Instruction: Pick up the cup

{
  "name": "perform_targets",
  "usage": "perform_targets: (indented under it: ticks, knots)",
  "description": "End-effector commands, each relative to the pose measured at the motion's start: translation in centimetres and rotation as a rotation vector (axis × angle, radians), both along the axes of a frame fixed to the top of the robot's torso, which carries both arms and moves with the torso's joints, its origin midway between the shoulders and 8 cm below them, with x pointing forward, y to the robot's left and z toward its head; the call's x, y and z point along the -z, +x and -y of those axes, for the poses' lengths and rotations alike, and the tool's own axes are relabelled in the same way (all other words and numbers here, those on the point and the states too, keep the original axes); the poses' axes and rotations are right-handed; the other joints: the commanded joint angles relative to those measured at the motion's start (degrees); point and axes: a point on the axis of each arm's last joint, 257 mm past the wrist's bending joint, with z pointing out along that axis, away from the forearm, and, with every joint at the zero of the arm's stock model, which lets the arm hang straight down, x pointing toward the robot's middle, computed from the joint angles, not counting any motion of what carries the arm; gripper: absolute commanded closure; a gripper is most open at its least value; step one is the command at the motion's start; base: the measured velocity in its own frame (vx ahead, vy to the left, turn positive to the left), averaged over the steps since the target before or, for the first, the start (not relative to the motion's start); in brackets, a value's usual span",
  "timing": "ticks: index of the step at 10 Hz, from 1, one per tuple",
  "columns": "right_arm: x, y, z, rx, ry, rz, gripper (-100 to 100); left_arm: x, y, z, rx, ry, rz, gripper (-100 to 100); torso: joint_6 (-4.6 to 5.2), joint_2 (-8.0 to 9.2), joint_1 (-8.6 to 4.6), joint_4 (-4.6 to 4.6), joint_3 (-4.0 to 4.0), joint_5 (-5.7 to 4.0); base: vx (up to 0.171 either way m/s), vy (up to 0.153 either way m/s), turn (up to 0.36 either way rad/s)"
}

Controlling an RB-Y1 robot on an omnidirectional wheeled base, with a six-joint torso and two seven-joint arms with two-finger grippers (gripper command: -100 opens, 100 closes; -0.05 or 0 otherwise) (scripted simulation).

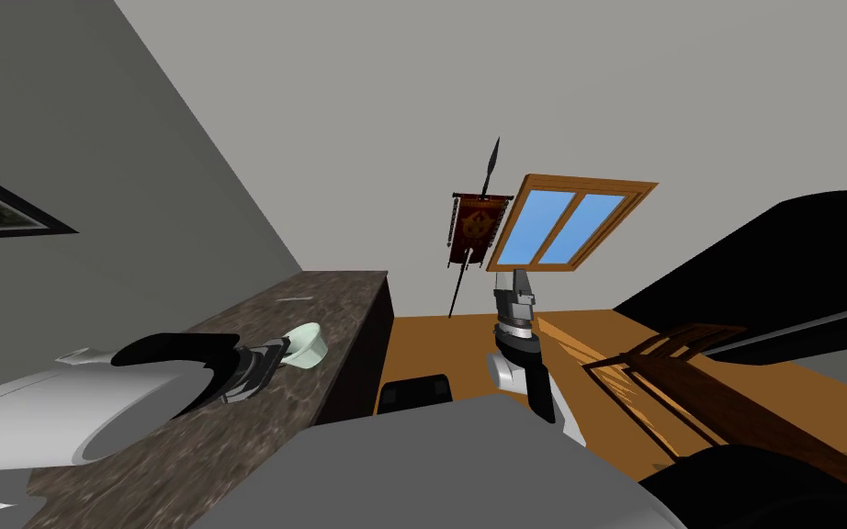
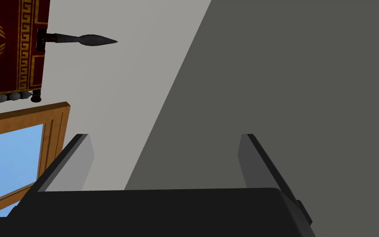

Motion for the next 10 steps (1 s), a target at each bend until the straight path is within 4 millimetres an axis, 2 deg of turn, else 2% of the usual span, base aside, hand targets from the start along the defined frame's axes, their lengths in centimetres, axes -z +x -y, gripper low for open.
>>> perform_targets:
  ticks: [1, 2, 3, 4, 8, 9, 10]
  knots:
    - [0.0, 0.0, 0.0, 0.0, 0.0, 0.0, 0, 0.0, 0.0, 0.0, 0.0, 0.0, 0.0, 100, 0.0, 0.0, 0.0, 0.0, 0.0, 0.0, 0.0, 0.0, 0.0]
    - [0.0, 0.0, 0.0, 0.0, 0.0, 0.0, 0, 0.0, -0.1, 0.0, -0.002, 0.0, -0.002, 100, 0.03, 0.01, 0.01, 0.03, 0.02, 0.0, 0.0, 0.0, 0.0]
    - [0.0, 0.0, 0.0, 0.0, 0.0, 0.0, 0, 0.1, -0.1, 0.0, -0.002, -0.001, -0.003, 0, 0.04, 0.02, 0.0, 0.05, 0.04, -0.01, 0.0, 0.0, 0.0]
    - [0.0, 0.0, 0.0, 0.0, 0.0, 0.0, 0, 0.7, -0.2, -0.9, -0.022, 0.002, -0.009, 100, 0.04, 0.04, -0.01, 0.05, 0.05, -0.02, 0.001, -0.005, 0.008]
    - [0.0, 0.0, 0.0, 0.0, 0.0, 0.0, 0, -1.2, -1.3, 0.7, -0.007, 0.0, -0.011, 100, -0.03, 0.02, 0.38, 0.03, 0.03, 0.1, 0.019, 0.013, 0.045]
    - [0.0, 0.0, 0.0, 0.0, 0.0, 0.0, 0, -0.9, -1.1, 0.5, -0.009, -0.001, -0.011, 100, -0.02, 0.04, 0.38, 0.05, 0.05, 0.09, 0.009, 0.009, 0.009]
    - [0.0, 0.0, 0.0, 0.0, 0.0, 0.0, 0, -0.9, -1.2, 0.5, -0.011, -0.001, -0.014, 0, 0.01, 0.07, 0.35, 0.07, 0.07, 0.09, 0.0, 0.0, 0.0]
